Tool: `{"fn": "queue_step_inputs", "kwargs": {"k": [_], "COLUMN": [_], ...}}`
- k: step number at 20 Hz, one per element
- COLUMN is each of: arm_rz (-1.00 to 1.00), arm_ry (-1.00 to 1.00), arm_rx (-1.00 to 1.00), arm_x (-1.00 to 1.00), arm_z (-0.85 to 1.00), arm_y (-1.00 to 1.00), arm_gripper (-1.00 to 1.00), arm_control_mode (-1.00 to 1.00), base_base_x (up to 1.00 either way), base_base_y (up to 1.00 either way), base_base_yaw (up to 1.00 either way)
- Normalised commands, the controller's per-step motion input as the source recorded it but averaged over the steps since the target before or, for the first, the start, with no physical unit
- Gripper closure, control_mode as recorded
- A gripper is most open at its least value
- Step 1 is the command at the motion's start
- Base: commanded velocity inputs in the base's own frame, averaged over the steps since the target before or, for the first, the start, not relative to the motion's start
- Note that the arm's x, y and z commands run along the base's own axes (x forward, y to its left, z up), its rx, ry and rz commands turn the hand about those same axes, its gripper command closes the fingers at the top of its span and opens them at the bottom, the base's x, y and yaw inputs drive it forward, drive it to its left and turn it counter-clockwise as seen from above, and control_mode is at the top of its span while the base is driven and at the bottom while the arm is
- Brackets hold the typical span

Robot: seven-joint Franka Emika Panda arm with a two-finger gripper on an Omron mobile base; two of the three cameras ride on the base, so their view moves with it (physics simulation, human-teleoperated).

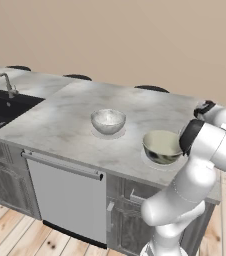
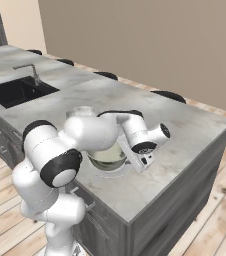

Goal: Move the bowls from the cabinet to the plates on the dining table.

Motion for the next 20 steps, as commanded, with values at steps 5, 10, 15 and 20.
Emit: {"fn": "queue_step_inputs", "kwargs": {"k": [5, 10, 15, 20], "arm_rz": [0.00, 0.00, 0.00, -0.01], "arm_ry": [-0.01, -0.05, -0.02, 0.00], "arm_rx": [0.00, 0.06, 0.08, 0.09], "arm_x": [-0.05, -0.04, 0.00, -0.07], "arm_z": [-0.15, 0.44, 0.49, 0.48], "arm_y": [-0.22, -0.09, -0.08, -0.15], "arm_gripper": [-1.00, -1.00, -1.00, -1.00], "arm_control_mode": [-1.00, -1.00, -1.00, -1.00], "base_base_x": [0.00, 0.00, 0.00, 0.00], "base_base_y": [0.00, 0.00, 0.00, 0.00], "base_base_yaw": [0.00, 0.00, 0.00, 0.00]}}
